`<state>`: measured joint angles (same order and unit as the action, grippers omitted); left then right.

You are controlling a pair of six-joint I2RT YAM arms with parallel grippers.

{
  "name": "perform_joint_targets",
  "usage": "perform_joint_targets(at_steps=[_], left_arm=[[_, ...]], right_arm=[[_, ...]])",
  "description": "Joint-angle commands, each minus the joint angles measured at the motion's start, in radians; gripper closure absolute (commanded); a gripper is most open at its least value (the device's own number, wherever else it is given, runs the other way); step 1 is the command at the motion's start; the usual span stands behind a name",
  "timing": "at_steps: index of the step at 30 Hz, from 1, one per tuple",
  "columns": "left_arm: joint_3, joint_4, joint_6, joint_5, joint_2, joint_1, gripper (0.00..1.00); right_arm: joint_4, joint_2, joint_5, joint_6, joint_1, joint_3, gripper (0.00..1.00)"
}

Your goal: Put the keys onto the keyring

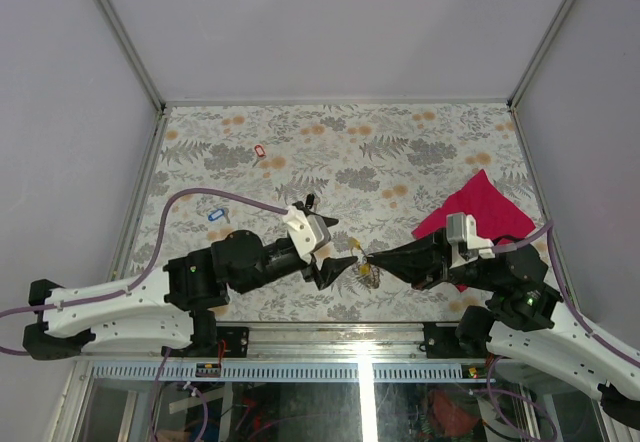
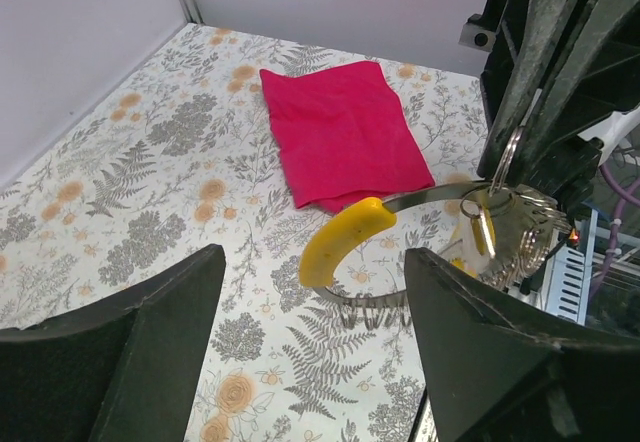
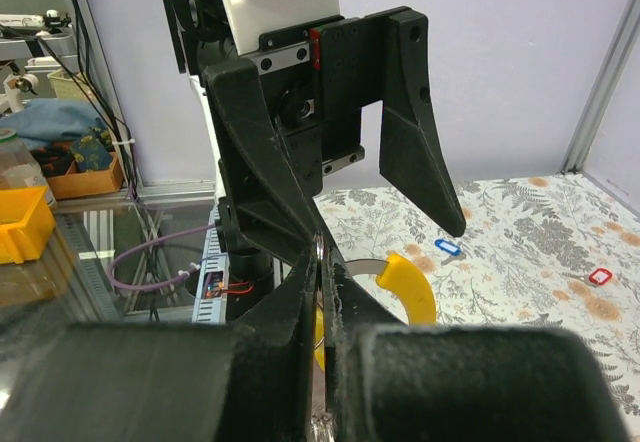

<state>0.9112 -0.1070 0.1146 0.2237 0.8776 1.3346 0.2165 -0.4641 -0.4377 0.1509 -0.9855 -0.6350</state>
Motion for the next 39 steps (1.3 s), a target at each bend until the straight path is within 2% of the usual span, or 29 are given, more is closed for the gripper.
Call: perform_joint_targets(at_steps=[1,10,18,25,29,34,39], left_arm=[[-0.009,0.110,0.053,-0.016,0.020,0.003,0.25],[-0.032,0.207,0.115,-0.006,0.057,0.004,0.26],[-0.024,0.233,0.125,-0.084,0.085,0.004,0.40],[-0.022,0.262,0.128,-0.149,0.086,0.005,0.41],[-0.020,0.262,0.124,-0.167,0.086,0.003,0.50],[-0.008,0.238,0.107,-0.175,0.085,0.004,0.68],[0.017,0.196,0.067,-0.175,0.084,0.005,0.76]], right_arm=[[0.096,0.002,-0.005,0.032,0.000,-0.051,0.98],[0.131,-0.010,-0.036,0.073,0.001,-0.060,0.98],[0.152,-0.010,-0.045,0.103,0.000,-0.060,0.98],[0.147,-0.014,-0.050,0.105,0.000,-0.067,0.98],[0.144,-0.012,-0.048,0.105,0.000,-0.067,0.98],[0.147,-0.013,-0.043,0.102,0.000,-0.069,0.98],[0.125,-0.012,-0.036,0.089,0.000,-0.081,0.97]])
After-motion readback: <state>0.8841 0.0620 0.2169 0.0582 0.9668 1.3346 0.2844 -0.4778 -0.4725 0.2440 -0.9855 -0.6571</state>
